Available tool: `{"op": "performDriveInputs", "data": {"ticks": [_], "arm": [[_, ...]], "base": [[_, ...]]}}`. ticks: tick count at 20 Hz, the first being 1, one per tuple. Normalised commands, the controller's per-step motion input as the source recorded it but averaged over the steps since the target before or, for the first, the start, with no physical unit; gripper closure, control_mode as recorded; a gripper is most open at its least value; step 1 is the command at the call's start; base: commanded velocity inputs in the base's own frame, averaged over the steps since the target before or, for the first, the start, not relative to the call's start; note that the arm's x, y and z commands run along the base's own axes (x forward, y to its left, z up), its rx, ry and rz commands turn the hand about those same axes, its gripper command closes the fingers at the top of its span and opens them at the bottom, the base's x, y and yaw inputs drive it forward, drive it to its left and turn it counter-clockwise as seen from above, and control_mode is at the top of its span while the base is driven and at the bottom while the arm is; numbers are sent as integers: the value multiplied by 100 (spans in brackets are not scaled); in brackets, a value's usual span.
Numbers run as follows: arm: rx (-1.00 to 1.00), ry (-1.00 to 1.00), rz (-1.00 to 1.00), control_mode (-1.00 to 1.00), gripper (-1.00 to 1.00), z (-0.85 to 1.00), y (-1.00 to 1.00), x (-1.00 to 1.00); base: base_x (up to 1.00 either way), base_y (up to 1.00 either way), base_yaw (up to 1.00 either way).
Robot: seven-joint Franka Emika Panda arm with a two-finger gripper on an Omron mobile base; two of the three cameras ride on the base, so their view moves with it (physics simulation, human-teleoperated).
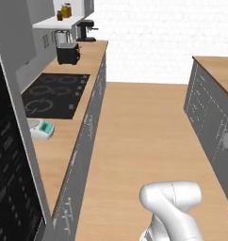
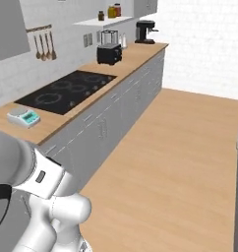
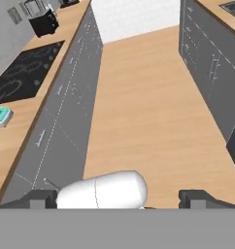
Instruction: Take the meat container that has the shrimp and place it on the second highest rack of the freezer. Then take the vegetable container that has the corn and lemon and place it on the highest rack of the freezer.
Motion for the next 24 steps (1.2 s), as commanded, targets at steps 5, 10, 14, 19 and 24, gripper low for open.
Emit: {"op": "performDriveInputs", "data": {"ticks": [5,10,14,19,24], "arm": [[0,0,0,100,-100,0,0,0],[0,0,0,100,-100,0,0,0],[0,0,0,100,-100,0,0,0],[0,0,0,100,-100,0,0,0],[0,0,0,100,-100,0,0,0]], "base": [[86,0,0],[79,0,1],[72,0,5],[65,0,6],[56,0,18]]}}
